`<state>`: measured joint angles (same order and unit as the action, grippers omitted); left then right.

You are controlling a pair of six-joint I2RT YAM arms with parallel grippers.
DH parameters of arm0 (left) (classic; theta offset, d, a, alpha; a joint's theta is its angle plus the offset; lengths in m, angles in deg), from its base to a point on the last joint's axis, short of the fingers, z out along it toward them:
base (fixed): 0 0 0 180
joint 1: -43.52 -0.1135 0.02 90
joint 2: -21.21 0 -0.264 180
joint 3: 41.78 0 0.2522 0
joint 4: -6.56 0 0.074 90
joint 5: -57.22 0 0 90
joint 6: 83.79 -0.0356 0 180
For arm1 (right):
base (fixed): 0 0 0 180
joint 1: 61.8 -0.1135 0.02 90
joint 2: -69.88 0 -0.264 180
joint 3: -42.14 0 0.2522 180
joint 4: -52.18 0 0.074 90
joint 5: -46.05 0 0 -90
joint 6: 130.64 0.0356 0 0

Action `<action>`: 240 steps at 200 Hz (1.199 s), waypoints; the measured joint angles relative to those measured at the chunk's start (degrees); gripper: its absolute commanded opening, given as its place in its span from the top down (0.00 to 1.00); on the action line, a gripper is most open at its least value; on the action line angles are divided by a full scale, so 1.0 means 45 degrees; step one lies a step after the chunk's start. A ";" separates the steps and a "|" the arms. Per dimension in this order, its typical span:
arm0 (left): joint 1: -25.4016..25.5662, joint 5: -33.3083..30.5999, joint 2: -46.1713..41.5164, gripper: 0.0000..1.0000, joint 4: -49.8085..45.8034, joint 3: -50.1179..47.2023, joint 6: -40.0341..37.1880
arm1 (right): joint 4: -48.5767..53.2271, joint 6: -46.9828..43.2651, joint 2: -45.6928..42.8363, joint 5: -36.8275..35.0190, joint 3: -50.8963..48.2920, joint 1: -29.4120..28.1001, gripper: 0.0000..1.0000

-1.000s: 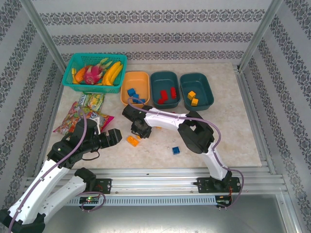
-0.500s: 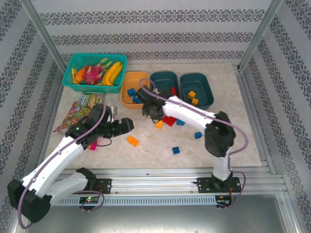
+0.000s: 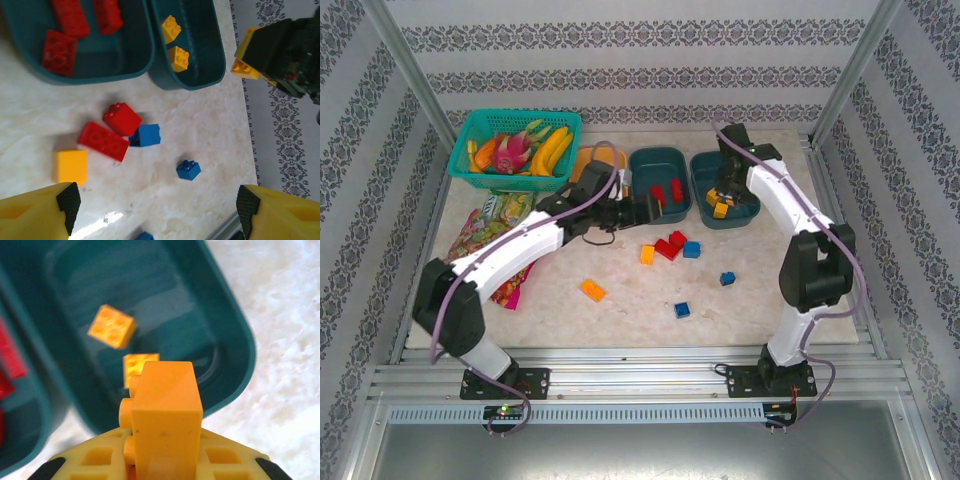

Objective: Sort the legos into containers by color

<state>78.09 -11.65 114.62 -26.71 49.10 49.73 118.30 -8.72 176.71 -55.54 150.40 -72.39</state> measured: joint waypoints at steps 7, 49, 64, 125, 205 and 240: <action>0.0078 0.0044 0.0432 0.16 0.0087 0.0355 0.0000 | 0.0019 -0.0204 0.0398 0.0058 0.0204 0.0257 0.88; 0.0301 0.0325 0.2545 0.17 0.0238 0.2249 -0.0034 | 0.0180 -0.0957 0.2623 0.0165 0.1375 0.0826 0.89; 0.0359 0.0418 0.3167 0.17 0.0233 0.2905 -0.0107 | 0.0228 -0.1093 0.3099 0.0155 0.1564 0.0835 0.87; 0.0651 0.0641 0.4216 0.18 0.0131 0.4201 -0.0340 | 0.0282 -0.1277 0.3910 0.0175 0.1617 0.1001 0.70; 0.0971 0.0515 0.4061 0.20 -0.0622 0.3721 -0.1375 | 0.0447 -0.1287 0.3473 0.0792 0.2011 0.1044 0.49; 0.1812 0.0291 0.3483 0.21 -0.1783 0.2924 -0.2681 | 0.0296 -0.1297 0.0874 0.1073 0.1472 0.0554 0.47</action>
<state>86.24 -10.34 130.29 -34.73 62.26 37.67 119.63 -14.56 180.64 -50.71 157.03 -69.90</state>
